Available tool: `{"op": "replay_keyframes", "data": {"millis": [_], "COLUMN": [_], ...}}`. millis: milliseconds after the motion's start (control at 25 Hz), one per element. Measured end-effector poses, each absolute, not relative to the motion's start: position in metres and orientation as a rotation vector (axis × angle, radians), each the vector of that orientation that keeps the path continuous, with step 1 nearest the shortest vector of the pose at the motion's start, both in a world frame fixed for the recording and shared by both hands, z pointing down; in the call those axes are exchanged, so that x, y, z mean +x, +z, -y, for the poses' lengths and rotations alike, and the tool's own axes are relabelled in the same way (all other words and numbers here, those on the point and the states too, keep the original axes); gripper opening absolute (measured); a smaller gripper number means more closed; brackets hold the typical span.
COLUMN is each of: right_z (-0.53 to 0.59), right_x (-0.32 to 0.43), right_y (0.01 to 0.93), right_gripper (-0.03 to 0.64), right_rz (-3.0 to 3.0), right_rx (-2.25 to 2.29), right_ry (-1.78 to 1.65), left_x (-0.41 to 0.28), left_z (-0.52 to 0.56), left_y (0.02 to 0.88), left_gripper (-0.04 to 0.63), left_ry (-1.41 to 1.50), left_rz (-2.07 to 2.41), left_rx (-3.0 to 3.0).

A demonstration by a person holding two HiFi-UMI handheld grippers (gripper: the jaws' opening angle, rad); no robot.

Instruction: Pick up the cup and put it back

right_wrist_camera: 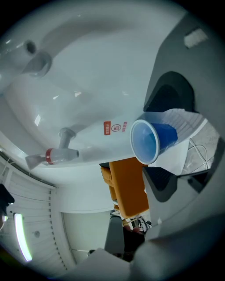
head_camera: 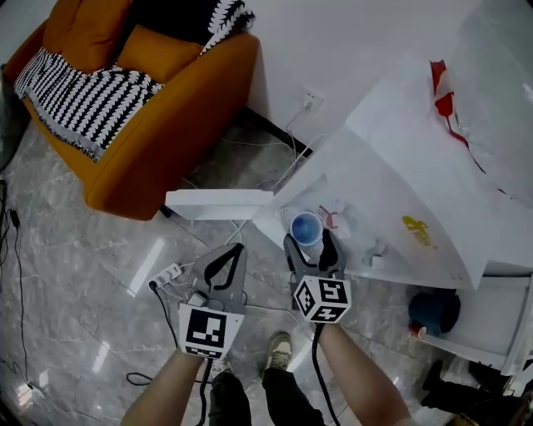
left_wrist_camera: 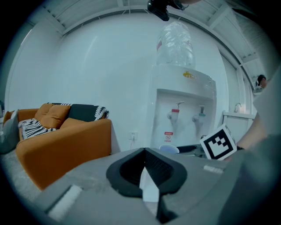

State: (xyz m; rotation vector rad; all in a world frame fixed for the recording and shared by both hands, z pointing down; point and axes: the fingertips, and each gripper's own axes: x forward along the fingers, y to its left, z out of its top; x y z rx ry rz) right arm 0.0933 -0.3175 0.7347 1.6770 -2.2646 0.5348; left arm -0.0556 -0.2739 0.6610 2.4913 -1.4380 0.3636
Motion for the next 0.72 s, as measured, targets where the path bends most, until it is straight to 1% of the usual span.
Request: {"op": "replay_keyframes", "data": {"millis": [200,360,520,600,720], "right_z": [0.307,0.302,0.295,0.289,0.277], "right_x": [0.094,0.093,0.086,0.08,0.072], "right_y": [0.717,0.691,0.659,0.641,0.612], "right_gripper": [0.393,0.386,0.357,0.328,0.31], "right_rz": [2.279,2.283,2.312,2.334,2.362], "right_rx": [1.673,1.67,1.643,1.613,1.576], "right_ry": [0.573,0.576,0.59,0.564,0.517], "left_x": [-0.055,-0.058,-0.063,-0.065,-0.068], "left_z": [0.268,0.268,0.267,0.264,0.256], "left_y": [0.653,0.631,0.6,0.583,0.559], "left_gripper": [0.002,0.002,0.002,0.002,0.002], "left_ry": [0.388,0.391,0.389,0.387,0.39], "left_rz": [1.429,1.44,1.459,1.465,1.467], "left_rx": [2.5,2.517,2.54,2.547,2.566]}}
